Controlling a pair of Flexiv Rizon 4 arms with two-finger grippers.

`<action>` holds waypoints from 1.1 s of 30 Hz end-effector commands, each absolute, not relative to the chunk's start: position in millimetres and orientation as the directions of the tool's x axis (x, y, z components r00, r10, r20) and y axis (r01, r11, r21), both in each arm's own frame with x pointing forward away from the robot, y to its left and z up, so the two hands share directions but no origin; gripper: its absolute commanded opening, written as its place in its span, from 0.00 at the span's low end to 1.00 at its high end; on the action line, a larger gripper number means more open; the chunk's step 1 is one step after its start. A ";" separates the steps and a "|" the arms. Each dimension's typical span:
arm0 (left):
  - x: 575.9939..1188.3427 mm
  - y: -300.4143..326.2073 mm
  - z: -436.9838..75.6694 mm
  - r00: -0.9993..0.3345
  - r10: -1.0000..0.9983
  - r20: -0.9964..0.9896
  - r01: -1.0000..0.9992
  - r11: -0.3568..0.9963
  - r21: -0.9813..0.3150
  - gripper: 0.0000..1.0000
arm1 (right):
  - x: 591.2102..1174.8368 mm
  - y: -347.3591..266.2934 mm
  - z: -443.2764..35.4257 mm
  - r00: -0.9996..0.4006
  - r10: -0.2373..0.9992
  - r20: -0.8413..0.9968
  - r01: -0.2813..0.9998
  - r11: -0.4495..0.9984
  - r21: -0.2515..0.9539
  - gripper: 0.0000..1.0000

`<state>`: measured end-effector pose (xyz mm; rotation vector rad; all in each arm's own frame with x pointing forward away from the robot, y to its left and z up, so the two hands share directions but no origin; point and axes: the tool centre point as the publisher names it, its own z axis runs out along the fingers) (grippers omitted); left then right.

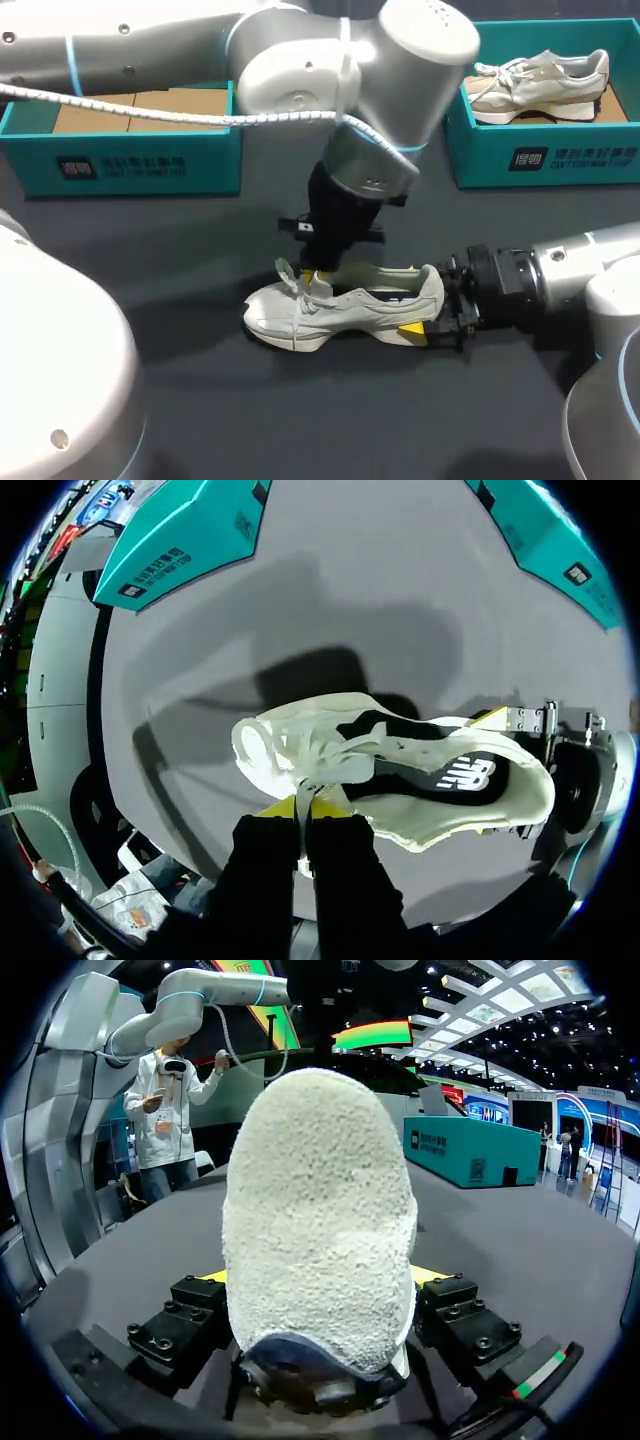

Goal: Take the shoe out of the shoebox, open the shoe tongue, remove and reinsert the insole, then place the shoe into the shoebox

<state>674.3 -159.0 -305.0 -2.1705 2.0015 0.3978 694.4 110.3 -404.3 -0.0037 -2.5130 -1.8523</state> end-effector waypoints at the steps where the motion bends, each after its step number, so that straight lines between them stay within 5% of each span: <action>1: 662.7 -122.2 -300.4 0.154 -0.986 -0.059 -0.988 -0.155 0.018 0.00 | 692.5 111.6 -404.7 -1.000 -0.009 0.019 0.015 0.301 0.954 0.00; 21: 670.2 -100.3 -340.9 0.174 -0.984 -0.047 -0.981 -0.177 0.074 0.00 | 692.5 111.6 -404.7 -1.000 -0.009 0.019 0.015 0.301 0.954 0.00; 26: 669.3 -98.5 -347.1 0.175 -0.982 -0.067 -0.980 -0.180 0.089 0.23 | 692.5 111.6 -404.7 -1.000 -0.009 0.019 0.015 0.301 0.954 0.00; 33: 667.7 -97.0 -348.7 0.172 -0.982 -0.083 -0.980 -0.179 0.089 0.39 | 692.5 111.6 -404.7 -1.000 -0.009 0.019 0.015 0.301 0.954 0.00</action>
